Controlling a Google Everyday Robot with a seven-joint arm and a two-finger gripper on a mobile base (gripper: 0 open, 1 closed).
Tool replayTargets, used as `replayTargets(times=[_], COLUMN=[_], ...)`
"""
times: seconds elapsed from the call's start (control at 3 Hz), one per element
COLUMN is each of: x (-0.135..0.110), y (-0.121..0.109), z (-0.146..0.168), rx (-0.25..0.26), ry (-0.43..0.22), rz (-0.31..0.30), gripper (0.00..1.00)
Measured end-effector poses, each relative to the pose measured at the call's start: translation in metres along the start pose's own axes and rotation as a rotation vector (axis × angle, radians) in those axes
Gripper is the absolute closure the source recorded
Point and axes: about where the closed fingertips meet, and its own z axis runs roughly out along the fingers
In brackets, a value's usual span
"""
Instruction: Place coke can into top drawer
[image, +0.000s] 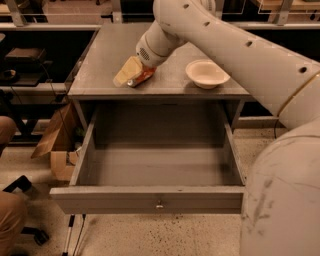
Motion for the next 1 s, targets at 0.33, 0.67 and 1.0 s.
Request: replayTargets(times=[0.33, 0.67, 1.0], x=[-0.003, -0.014, -0.032], y=[0.004, -0.006, -0.017], z=[0.024, 0.036, 0.044], rx=[-0.02, 0.023, 0.083], ry=[0.013, -0.017, -0.06], rz=[-0.035, -0.037, -0.034], gripper=[0.0, 0.0, 0.0])
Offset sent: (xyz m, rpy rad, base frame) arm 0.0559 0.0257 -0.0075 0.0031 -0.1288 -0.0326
